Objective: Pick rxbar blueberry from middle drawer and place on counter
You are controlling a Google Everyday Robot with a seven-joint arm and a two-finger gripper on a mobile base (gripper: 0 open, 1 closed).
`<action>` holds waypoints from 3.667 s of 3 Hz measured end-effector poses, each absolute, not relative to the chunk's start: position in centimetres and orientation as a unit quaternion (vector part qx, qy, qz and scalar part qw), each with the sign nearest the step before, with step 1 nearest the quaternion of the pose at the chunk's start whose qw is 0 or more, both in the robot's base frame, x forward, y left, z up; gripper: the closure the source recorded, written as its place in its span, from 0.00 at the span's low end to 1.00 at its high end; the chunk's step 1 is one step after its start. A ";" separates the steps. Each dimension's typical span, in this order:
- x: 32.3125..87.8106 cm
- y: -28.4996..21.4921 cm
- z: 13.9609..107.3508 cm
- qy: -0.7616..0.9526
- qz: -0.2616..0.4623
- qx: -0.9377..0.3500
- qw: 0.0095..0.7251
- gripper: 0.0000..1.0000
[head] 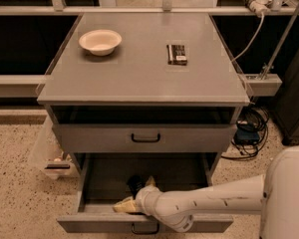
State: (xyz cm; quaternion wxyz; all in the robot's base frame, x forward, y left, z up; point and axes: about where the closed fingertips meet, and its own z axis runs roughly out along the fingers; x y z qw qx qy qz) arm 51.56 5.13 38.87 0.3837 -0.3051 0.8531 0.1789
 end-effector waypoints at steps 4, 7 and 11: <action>55.4 3.0 37.5 0.864 0.163 -0.334 0.340 0.00; 54.1 4.6 34.9 0.869 0.169 -0.331 0.326 0.00; 54.0 4.6 34.8 0.870 0.169 -0.330 0.326 0.88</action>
Offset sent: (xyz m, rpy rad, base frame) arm 0.0045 0.0038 -0.0003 -0.0219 -0.0046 0.0339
